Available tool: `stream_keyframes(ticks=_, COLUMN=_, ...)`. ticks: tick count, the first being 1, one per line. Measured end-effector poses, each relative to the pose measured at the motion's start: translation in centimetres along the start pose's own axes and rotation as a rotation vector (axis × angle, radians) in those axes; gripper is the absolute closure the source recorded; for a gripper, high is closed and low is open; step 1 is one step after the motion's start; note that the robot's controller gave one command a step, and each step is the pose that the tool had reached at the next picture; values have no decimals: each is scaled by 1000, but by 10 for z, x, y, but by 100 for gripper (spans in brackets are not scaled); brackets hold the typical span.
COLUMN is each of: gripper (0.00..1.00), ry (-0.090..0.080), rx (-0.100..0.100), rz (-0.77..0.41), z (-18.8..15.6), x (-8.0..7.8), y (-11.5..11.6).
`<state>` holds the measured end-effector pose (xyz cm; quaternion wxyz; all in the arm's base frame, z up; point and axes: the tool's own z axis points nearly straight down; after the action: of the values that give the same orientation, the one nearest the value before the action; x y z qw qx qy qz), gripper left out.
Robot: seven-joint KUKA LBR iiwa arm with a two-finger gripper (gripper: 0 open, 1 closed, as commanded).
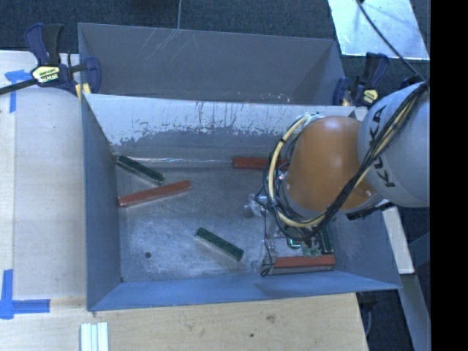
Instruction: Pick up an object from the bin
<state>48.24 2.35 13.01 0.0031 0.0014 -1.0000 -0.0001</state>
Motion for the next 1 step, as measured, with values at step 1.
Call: stream_keyframes(ticks=1, gripper=0, ry=-2, rx=-3, rz=-14, z=45, x=-6, y=81)
